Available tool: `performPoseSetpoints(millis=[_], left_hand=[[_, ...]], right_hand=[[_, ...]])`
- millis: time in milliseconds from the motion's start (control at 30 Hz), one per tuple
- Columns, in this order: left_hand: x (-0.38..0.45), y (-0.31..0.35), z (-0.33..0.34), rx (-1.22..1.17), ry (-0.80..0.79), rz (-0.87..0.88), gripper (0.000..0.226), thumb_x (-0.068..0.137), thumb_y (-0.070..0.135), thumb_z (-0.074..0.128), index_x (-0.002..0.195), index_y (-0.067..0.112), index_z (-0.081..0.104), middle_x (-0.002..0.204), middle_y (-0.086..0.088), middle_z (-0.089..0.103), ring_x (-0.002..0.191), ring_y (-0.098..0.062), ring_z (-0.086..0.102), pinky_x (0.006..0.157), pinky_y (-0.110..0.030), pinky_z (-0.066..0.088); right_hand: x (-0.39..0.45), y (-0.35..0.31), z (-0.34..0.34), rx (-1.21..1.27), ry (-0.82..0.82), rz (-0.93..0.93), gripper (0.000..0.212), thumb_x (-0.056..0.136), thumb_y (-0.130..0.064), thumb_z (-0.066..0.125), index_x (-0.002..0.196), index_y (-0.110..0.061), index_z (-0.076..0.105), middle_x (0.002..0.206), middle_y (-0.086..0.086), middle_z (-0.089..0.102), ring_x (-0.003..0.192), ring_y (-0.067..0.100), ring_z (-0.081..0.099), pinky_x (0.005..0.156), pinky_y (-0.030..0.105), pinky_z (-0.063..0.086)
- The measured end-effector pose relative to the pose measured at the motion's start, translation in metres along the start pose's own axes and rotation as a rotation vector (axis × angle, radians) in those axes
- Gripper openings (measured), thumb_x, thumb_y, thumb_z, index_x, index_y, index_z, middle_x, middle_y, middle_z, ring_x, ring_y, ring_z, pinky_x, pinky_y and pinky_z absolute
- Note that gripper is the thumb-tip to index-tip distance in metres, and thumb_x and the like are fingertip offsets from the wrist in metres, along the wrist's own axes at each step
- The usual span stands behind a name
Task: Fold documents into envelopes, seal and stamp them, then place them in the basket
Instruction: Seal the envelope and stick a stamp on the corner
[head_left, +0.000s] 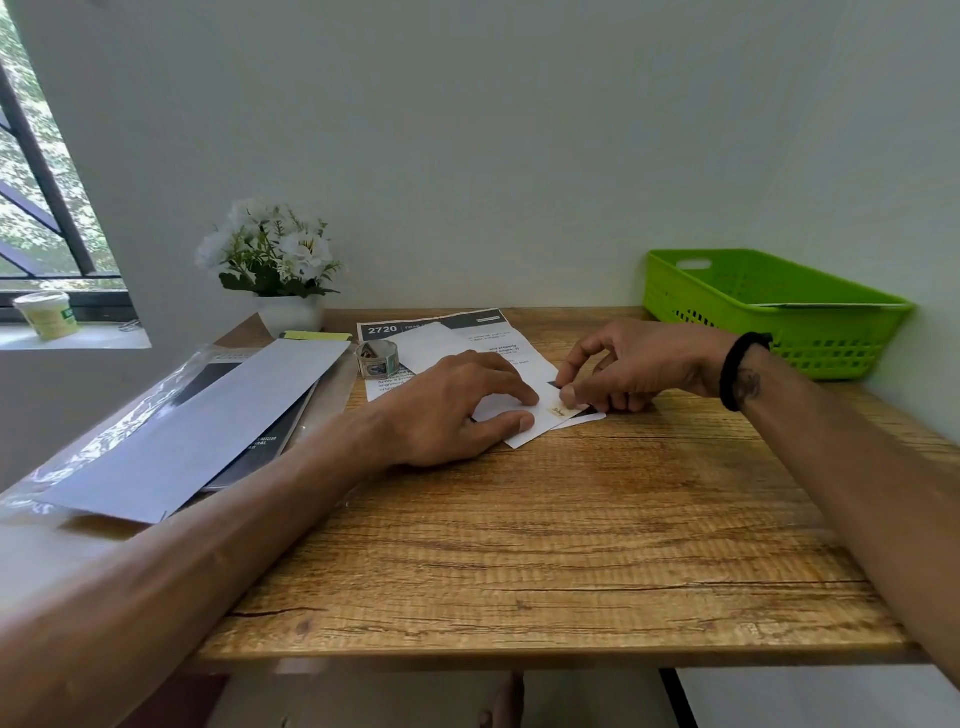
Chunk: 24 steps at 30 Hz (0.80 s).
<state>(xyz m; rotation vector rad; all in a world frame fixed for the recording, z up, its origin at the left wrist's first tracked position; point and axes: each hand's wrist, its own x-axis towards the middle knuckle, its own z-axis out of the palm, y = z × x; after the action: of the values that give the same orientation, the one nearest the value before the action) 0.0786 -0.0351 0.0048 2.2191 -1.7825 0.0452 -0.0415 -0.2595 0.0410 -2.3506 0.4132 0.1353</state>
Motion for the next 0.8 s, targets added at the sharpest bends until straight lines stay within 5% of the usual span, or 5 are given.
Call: performPoseSetpoints(millis=[300, 433, 600, 800], left_hand=[[0.0, -0.002, 0.0, 0.009, 0.0, -0.016, 0.042, 0.105, 0.05, 0.051, 0.14, 0.032, 0.063, 0.148, 0.008, 0.055, 0.136, -0.006, 0.044, 0.104, -0.025, 0.035], [-0.002, -0.007, 0.0, -0.01, 0.15, -0.159, 0.042, 0.102, 0.057, 0.051, 0.132, 0.032, 0.067, 0.145, 0.007, 0.058, 0.136, -0.011, 0.044, 0.114, -0.045, 0.04], [-0.002, -0.011, -0.006, -0.218, 0.345, -0.47, 0.043, 0.101, 0.057, 0.055, 0.134, 0.033, 0.065, 0.149, 0.0, 0.057, 0.135, -0.019, 0.05, 0.097, -0.037, 0.04], [0.004, -0.013, -0.005, -0.647, 0.434, -0.595, 0.044, 0.096, 0.058, 0.064, 0.135, 0.037, 0.062, 0.147, -0.005, 0.055, 0.132, -0.024, 0.05, 0.103, -0.044, 0.043]], right_hand=[[-0.005, -0.009, 0.005, -0.096, -0.038, -0.011, 0.061, 0.061, -0.048, 0.095, 0.112, -0.03, 0.069, 0.074, -0.002, 0.068, 0.07, 0.012, 0.059, 0.059, 0.025, 0.047], [-0.006, -0.007, 0.002, -0.049, -0.013, -0.016, 0.058, 0.061, -0.051, 0.093, 0.109, -0.028, 0.072, 0.073, -0.003, 0.069, 0.069, 0.011, 0.06, 0.06, 0.025, 0.049], [-0.001, -0.005, 0.006, 0.024, 0.115, -0.004, 0.045, 0.07, -0.049, 0.089, 0.101, -0.019, 0.075, 0.078, -0.002, 0.072, 0.07, 0.01, 0.062, 0.06, 0.024, 0.053], [0.007, -0.003, 0.016, 0.008, 0.22, -0.021, 0.038, 0.071, -0.052, 0.088, 0.091, -0.021, 0.078, 0.093, 0.0, 0.077, 0.084, 0.016, 0.068, 0.071, 0.031, 0.056]])
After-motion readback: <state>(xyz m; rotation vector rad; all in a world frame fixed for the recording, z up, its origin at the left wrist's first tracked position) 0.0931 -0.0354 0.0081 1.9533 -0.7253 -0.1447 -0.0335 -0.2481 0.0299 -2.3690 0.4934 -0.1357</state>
